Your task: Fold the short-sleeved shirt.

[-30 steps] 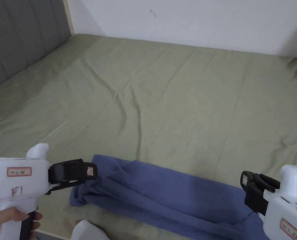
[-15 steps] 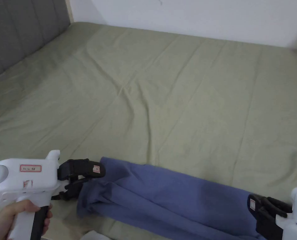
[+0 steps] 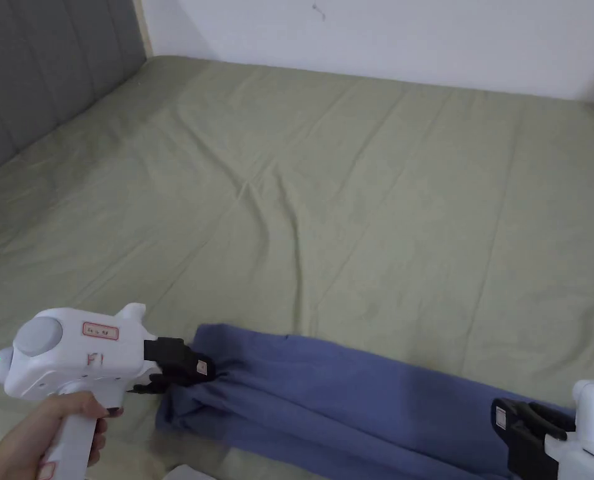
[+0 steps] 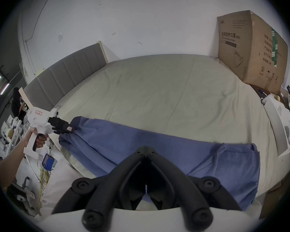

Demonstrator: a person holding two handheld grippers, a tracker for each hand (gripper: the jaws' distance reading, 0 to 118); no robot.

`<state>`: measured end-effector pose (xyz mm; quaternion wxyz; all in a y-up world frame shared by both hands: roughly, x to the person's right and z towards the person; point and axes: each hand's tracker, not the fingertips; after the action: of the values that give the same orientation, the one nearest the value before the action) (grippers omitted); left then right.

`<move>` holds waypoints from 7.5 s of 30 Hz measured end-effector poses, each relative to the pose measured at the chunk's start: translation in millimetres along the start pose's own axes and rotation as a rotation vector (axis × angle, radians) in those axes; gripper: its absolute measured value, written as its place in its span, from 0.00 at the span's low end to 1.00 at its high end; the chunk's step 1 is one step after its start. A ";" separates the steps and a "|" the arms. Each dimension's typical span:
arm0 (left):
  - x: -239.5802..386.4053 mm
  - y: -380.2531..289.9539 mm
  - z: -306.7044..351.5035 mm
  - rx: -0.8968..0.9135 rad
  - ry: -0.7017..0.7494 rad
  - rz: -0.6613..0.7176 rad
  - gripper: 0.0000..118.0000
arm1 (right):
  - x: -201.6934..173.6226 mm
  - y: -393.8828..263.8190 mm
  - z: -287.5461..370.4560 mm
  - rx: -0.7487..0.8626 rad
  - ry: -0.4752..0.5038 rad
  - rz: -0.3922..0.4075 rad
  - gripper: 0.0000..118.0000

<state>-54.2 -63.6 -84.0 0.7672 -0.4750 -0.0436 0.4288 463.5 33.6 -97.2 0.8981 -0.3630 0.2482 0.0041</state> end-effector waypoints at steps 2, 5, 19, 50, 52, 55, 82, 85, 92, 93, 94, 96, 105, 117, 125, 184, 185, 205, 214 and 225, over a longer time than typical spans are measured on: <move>16.2 -1.2 9.6 0.015 0.004 -0.024 0.06 | 6.8 -0.3 4.8 0.008 -0.011 -0.016 0.00; 63.6 -10.8 32.0 0.072 -0.033 -0.088 0.06 | 15.5 0.4 16.4 0.026 -0.011 -0.051 0.00; 293.6 -87.6 -48.1 -0.144 -0.124 -0.490 0.06 | 92.0 -5.4 63.5 0.118 -0.052 -0.206 0.00; 262.1 -104.7 -158.2 -0.212 0.059 -0.394 0.03 | 147.6 -47.7 71.4 0.081 -0.067 -0.350 0.00; 263.1 -104.8 -171.6 -0.225 0.053 -0.396 0.03 | 150.9 -48.0 72.9 0.091 -0.050 -0.385 0.00; 273.7 -119.5 -190.5 -0.265 0.077 -0.405 0.03 | 154.7 -46.6 77.1 0.108 -0.034 -0.401 0.00; 187.9 -79.6 -82.9 -0.129 -0.050 -0.242 0.11 | 129.7 -29.3 76.0 0.116 -0.036 -0.301 0.00; 166.3 -81.1 -79.6 -0.137 -0.024 -0.199 0.62 | 123.0 -25.5 72.8 0.116 -0.034 -0.284 0.00; 140.9 -74.7 -111.4 -0.174 -0.196 -0.072 0.81 | 103.0 -18.9 67.9 0.106 -0.033 -0.249 0.00; 141.3 -72.9 -117.5 -0.176 -0.201 -0.054 0.81 | 100.0 -18.2 67.7 0.100 -0.036 -0.242 0.00; 140.8 -70.2 -122.9 -0.185 -0.197 -0.058 0.81 | 97.6 -18.0 67.8 0.096 -0.038 -0.234 0.00; 145.7 -75.9 -125.2 -0.202 -0.249 -0.041 0.81 | 93.6 -18.5 68.1 0.091 -0.045 -0.217 0.00; 135.1 -70.1 -160.1 -0.245 -0.382 0.044 0.33 | 90.2 -20.3 59.6 0.047 -0.053 -0.208 0.00; 135.8 -64.4 -133.8 -0.205 -0.291 -0.020 0.05 | 89.6 -14.9 65.9 0.053 -0.077 -0.201 0.00; 103.0 -21.0 -58.5 -0.102 -0.239 -0.036 0.05 | 85.0 -14.0 70.4 0.059 -0.096 -0.184 0.00; 311.3 -133.6 -229.5 -0.338 -0.067 -0.411 0.02 | 145.0 -31.1 102.9 0.138 -0.118 -0.294 0.00; 311.4 -141.0 -238.2 -0.348 -0.048 -0.388 0.02 | 144.9 -30.4 104.9 0.140 -0.122 -0.291 0.00; 270.3 -137.2 -135.8 -0.161 -0.140 -0.363 0.00 | 114.1 -22.3 75.7 0.101 -0.089 -0.213 0.00; 187.5 -108.5 -66.7 -0.043 -0.037 -0.188 0.02 | 55.6 -20.0 -36.5 -0.008 0.004 -0.169 0.00; 171.0 -80.7 -122.6 -0.120 -0.282 0.117 0.95 | 47.2 -44.5 -64.1 -0.045 -0.058 -0.155 0.00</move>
<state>161.1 -43.4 -147.1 0.6973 -0.4569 -0.1489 0.5318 484.9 -49.3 -128.7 0.8941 -0.4011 0.1929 -0.0493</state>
